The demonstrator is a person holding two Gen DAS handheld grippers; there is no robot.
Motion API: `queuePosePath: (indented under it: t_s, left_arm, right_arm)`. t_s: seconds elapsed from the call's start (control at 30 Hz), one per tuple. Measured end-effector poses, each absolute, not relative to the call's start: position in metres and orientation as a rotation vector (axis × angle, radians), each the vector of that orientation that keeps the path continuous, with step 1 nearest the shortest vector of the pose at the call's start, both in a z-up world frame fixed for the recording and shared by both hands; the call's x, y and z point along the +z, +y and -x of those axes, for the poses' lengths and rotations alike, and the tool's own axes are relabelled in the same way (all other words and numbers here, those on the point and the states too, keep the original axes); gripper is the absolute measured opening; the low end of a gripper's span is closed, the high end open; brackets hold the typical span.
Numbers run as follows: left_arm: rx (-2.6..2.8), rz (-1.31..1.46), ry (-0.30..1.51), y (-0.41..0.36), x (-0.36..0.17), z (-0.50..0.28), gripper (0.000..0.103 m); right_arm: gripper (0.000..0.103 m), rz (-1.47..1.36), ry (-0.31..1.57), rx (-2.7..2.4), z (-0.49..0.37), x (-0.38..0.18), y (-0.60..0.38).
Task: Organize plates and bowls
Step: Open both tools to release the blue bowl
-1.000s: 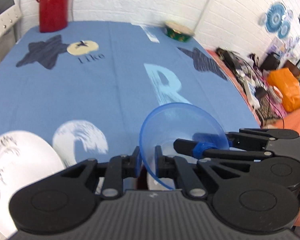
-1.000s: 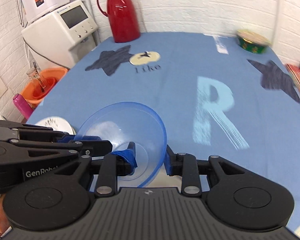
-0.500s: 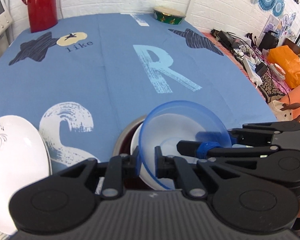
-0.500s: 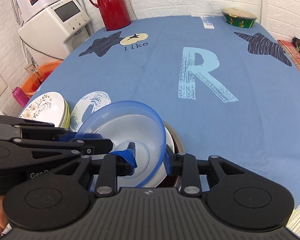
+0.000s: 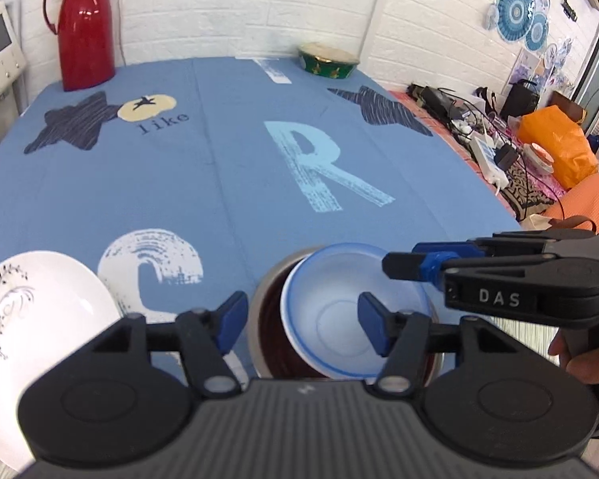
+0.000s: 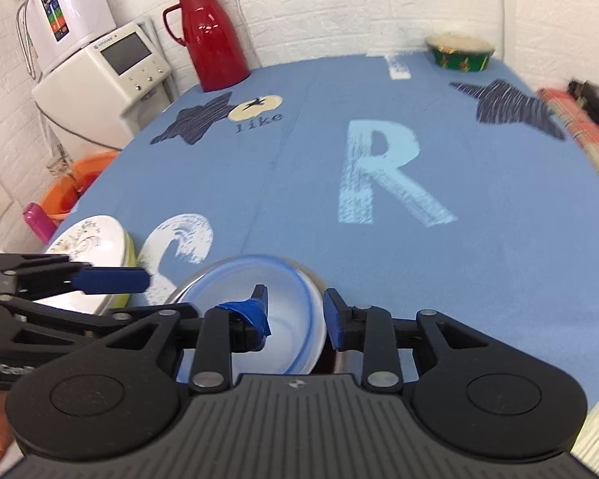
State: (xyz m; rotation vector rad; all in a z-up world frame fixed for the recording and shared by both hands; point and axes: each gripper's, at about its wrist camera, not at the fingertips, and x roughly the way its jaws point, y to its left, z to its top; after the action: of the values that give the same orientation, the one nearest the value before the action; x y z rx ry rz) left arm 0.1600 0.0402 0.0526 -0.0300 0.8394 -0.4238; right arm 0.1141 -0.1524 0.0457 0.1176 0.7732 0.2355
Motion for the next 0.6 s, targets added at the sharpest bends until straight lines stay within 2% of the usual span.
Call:
queuePosePath:
  t_s: [0.6]
  left_arm:
    - [-0.314, 0.101, 0.728, 0.062, 0.049, -0.157, 0.061]
  right_arm:
    - [0.018, -0.205, 0.606, 0.236, -0.088, 0.037, -0.153]
